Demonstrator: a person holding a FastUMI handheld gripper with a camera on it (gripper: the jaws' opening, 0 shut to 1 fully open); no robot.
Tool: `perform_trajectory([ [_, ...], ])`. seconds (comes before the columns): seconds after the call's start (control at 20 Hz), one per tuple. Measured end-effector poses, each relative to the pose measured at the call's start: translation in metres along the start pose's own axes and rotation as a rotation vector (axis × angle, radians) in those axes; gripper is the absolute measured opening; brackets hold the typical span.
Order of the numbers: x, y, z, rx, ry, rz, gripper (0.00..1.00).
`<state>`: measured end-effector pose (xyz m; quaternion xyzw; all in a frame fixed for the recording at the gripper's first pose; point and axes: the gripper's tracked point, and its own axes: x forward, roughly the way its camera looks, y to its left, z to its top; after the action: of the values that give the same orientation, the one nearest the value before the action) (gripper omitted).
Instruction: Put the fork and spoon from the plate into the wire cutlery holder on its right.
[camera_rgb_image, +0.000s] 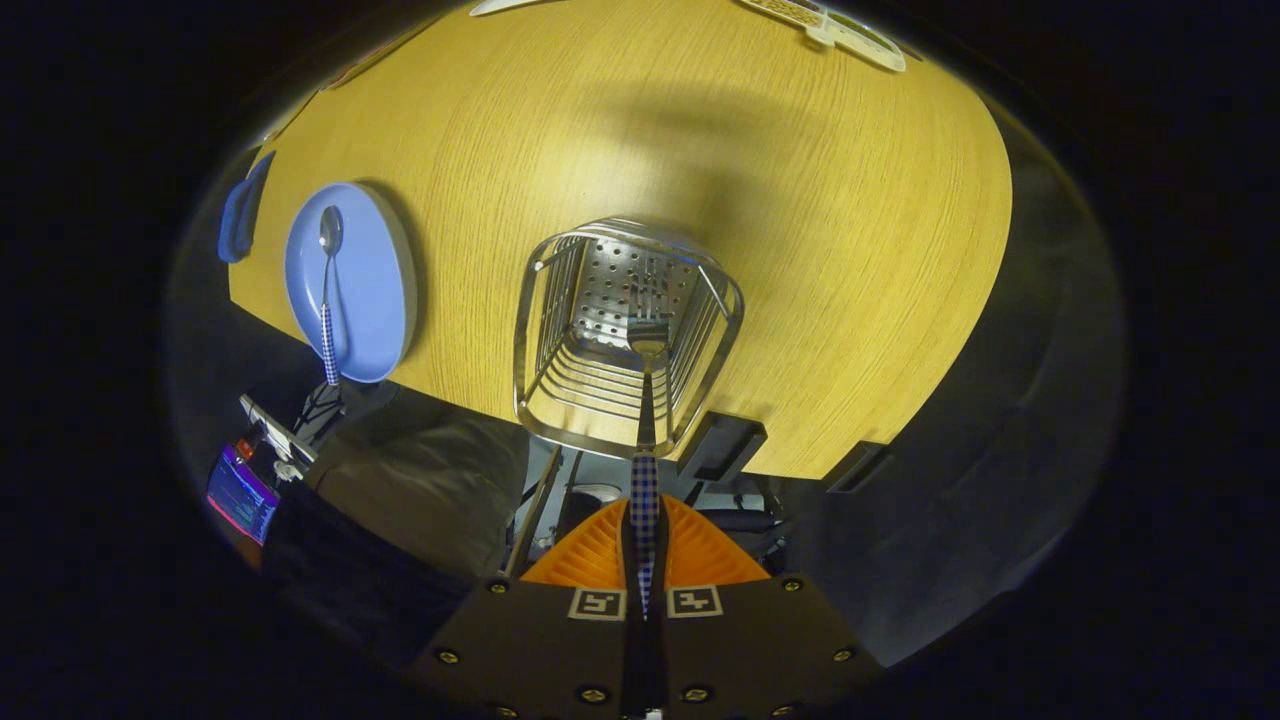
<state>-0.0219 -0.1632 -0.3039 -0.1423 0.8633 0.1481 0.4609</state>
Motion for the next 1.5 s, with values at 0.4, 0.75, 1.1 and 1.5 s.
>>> perform_trajectory([
  [0.4,-0.003,0.006,0.014,0.005,-0.028,0.002,0.1],
  [0.75,-0.014,0.005,0.013,0.003,-0.09,-0.008,0.28],
  [1.1,-0.033,0.005,-0.007,0.016,-0.209,-0.038,0.32],
  [1.5,-0.05,0.044,-0.036,0.017,-0.36,-0.026,0.32],
])
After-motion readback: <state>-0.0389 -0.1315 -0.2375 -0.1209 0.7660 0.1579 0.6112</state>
